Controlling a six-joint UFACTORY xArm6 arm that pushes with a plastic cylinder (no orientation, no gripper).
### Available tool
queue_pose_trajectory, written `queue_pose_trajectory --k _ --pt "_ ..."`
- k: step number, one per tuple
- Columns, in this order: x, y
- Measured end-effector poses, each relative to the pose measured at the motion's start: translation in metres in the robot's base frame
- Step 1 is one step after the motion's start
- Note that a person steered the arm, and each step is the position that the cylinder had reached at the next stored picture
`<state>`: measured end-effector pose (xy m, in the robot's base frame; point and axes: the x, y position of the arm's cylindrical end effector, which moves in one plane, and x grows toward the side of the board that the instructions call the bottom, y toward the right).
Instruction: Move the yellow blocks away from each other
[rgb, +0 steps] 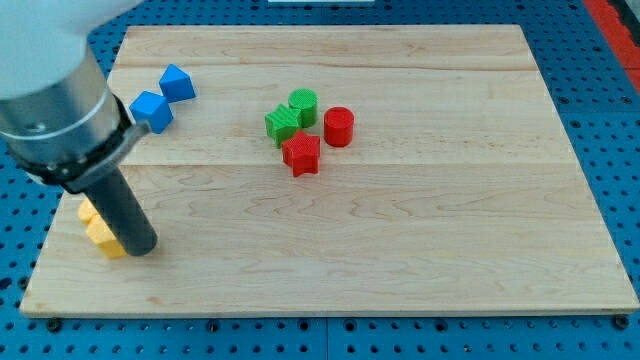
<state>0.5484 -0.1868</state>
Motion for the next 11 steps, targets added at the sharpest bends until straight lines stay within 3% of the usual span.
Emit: queue_pose_trajectory --k 1,2,3,5,6,7,10,11 --pt "0.051 -0.002" --pt "0.045 -0.065" --pt "0.009 -0.08" --pt "-0.035 0.014" --pt "-0.023 -0.01" --pt "0.012 0.025" --pt "-0.043 0.045" --pt "0.0 0.061"
